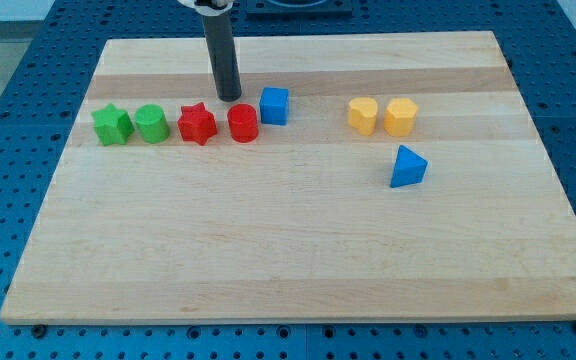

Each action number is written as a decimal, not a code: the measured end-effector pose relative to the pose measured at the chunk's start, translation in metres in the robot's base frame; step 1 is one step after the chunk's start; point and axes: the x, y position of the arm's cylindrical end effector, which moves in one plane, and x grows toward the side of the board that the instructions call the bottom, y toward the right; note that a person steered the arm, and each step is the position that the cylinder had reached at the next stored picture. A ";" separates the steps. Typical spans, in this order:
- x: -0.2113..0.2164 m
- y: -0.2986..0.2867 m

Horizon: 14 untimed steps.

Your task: Push the blue cube to the right side of the red circle

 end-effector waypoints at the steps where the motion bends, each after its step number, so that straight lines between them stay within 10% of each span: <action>1: 0.000 0.002; 14: 0.019 0.099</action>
